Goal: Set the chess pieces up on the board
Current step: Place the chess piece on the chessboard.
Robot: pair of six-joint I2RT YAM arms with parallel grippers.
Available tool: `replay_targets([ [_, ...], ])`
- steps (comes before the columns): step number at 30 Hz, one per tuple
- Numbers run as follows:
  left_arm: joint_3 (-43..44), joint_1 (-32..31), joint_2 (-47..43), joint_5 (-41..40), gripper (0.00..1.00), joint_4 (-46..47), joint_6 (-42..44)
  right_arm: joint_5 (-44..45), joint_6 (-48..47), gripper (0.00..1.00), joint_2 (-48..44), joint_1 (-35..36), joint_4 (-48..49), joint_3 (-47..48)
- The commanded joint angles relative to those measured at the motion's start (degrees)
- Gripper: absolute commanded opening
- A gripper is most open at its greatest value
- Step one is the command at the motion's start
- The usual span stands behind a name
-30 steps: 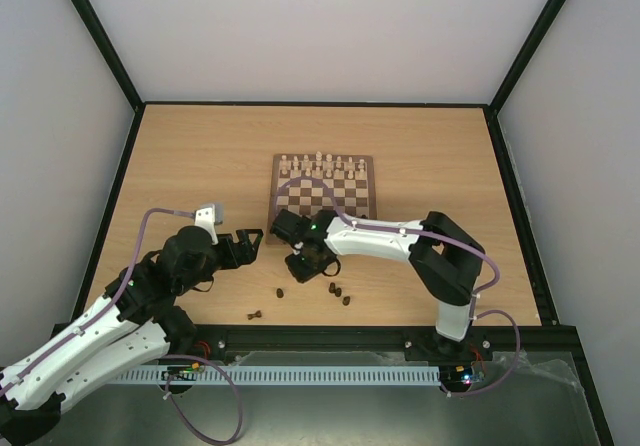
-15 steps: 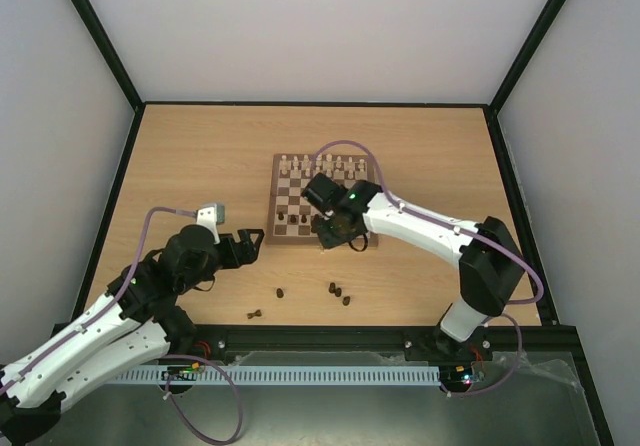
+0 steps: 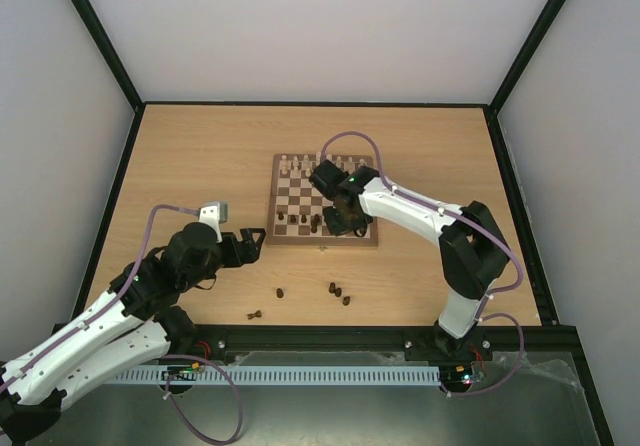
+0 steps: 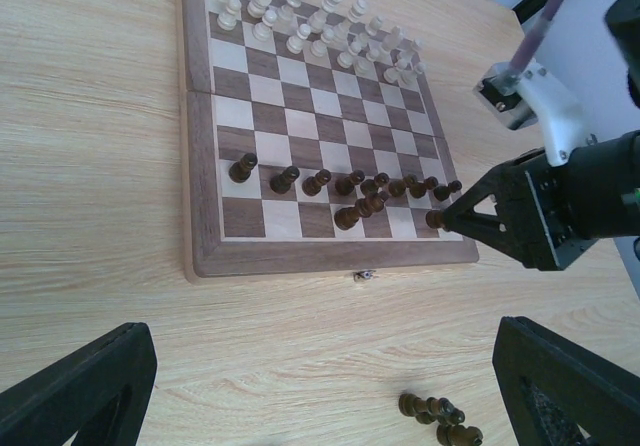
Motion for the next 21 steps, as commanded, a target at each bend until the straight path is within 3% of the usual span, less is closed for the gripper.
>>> replay_targets([
  [1,1.13,0.31,0.11,-0.39,0.95,0.51,0.82,1.06,-1.13,0.14,2.2,-1.49,-2.74,0.51],
  [21,0.97,0.38,0.91,-0.4,0.96,0.78,0.96,0.3,-1.53,0.16,3.37,-3.75,-0.33,-2.59],
])
